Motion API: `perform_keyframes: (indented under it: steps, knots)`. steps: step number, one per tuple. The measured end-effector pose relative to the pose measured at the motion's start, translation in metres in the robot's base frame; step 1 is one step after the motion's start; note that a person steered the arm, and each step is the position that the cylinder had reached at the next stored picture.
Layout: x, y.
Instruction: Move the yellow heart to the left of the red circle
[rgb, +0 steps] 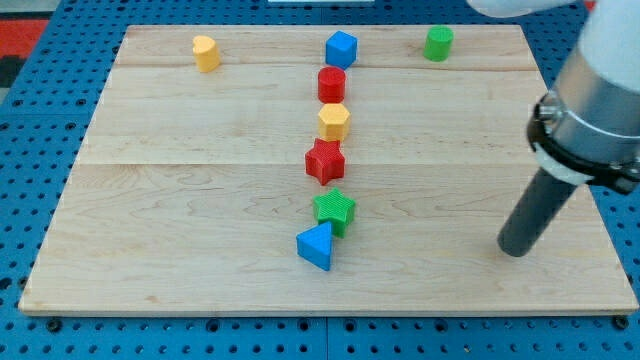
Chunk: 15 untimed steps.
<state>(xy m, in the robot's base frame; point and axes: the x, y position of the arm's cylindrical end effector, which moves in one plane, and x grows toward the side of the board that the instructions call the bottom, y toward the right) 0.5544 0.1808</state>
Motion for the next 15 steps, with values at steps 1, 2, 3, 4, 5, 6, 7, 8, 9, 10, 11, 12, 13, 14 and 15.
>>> perform_keyframes:
  steps: [1,2,3,4,5,6,7,8,9,10,11,12,13,14,15]
  knots:
    - [-0.001,-0.024]
    - [-0.039,-0.078]
    - [-0.102,-0.069]
    - [-0.185,-0.032]
    - [-0.256,-0.052]
    - [-0.316,-0.080]
    - [-0.350,-0.143]
    - [-0.333,-0.221]
    - [-0.300,-0.232]
    - [-0.351,-0.263]
    - [-0.363,-0.277]
    - [-0.348,-0.314]
    - [-0.342,-0.345]
    - [-0.332,-0.363]
    - [-0.299,-0.312]
